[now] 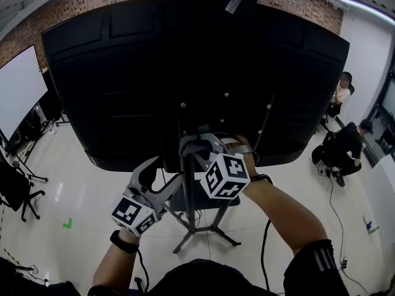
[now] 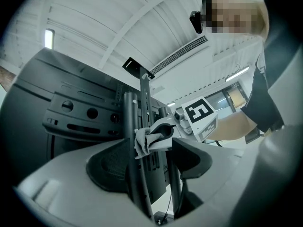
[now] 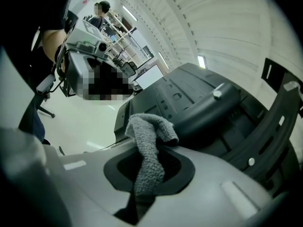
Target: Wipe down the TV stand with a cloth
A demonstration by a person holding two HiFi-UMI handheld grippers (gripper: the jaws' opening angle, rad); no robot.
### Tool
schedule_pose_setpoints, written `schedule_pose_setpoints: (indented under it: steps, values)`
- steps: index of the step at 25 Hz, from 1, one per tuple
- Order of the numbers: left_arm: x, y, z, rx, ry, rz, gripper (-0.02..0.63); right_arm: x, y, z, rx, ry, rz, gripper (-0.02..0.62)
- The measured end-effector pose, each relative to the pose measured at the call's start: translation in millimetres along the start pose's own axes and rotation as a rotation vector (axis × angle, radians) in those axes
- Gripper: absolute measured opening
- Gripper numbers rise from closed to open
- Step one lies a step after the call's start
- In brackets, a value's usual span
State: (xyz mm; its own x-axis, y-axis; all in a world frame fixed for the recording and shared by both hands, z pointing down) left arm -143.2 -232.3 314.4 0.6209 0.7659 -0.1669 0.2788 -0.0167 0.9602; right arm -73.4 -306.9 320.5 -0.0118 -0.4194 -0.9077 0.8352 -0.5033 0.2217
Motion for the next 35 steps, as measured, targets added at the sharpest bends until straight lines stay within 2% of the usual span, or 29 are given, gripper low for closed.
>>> schedule_pose_setpoints:
  steps: [9,16,26,35]
  values:
    - [-6.4,20.6,-6.6,-0.033,0.013,-0.044,0.302,-33.3,1.6,14.0,0.087,-0.129,0.296,0.037]
    - [-12.5,37.1,-9.8,-0.068,0.019,-0.080,0.302,-56.9,5.3,23.9,0.117,-0.196,0.454,0.037]
    - [-33.3,82.0,-20.6,-0.144,0.036,-0.152,0.302,-102.2,10.7,44.3,0.173,-0.206,0.493,0.037]
    - [-55.5,133.2,-28.2,-0.231,0.076,-0.200,0.302,-150.1,19.8,64.2,0.112,-0.195,0.455,0.037]
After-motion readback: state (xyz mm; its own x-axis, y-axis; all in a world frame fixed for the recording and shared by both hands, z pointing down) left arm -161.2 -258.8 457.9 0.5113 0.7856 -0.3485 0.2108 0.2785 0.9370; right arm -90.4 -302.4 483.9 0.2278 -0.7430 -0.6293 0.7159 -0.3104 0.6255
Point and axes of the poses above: the fingertips, and each gripper's own axes: z forward along the fingers, x to its right, y out of its underside, the point moved 3 cm from there along -z, backward along the fingers, and after that the axes turned 15 degrees about -z, right-handed, at the moved point
